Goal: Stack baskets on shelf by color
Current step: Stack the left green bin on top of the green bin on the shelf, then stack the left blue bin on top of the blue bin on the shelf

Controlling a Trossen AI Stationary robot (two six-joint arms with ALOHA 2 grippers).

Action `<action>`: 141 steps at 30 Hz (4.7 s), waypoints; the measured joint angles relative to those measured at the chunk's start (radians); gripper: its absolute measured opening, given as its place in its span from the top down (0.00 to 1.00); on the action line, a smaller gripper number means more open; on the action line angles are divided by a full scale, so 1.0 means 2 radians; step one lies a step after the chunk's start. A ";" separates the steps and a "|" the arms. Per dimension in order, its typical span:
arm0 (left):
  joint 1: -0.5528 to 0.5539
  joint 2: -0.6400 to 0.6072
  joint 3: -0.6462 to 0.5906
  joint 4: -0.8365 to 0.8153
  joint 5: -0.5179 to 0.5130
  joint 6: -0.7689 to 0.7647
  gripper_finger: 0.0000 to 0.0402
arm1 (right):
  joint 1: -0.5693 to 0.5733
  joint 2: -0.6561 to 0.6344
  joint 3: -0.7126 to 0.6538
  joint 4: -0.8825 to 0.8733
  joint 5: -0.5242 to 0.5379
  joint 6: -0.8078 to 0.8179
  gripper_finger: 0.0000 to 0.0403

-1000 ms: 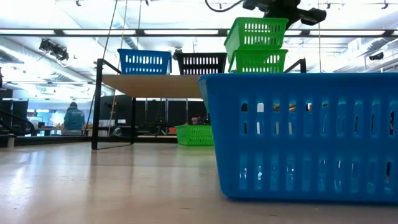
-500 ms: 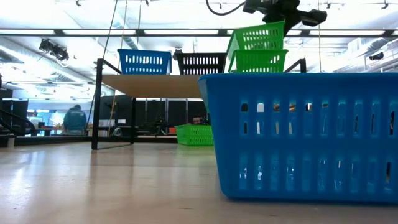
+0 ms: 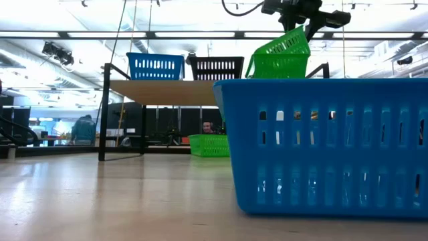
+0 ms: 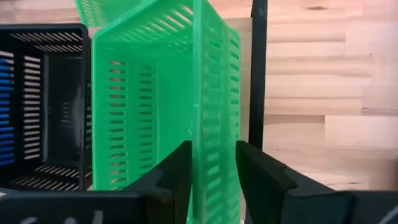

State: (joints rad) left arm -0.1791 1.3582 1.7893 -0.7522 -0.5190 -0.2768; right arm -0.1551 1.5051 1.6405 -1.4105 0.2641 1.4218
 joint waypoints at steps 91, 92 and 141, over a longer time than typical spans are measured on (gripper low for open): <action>-0.025 0.061 0.000 -0.053 0.069 -0.056 0.64 | 0.064 -0.024 0.029 -0.013 -0.071 -0.258 0.66; -0.028 0.068 0.000 -0.053 0.068 -0.054 0.64 | 0.071 -0.030 0.030 -0.012 -0.082 -0.274 0.66; -0.158 0.345 0.000 0.148 0.257 -0.092 0.55 | 0.535 -0.082 -0.068 -0.019 -0.041 -0.104 0.65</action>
State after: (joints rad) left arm -0.4953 2.0488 1.7889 -0.4564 -0.0042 -0.4603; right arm 0.9157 1.3407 1.5045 -1.4475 0.1818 1.2137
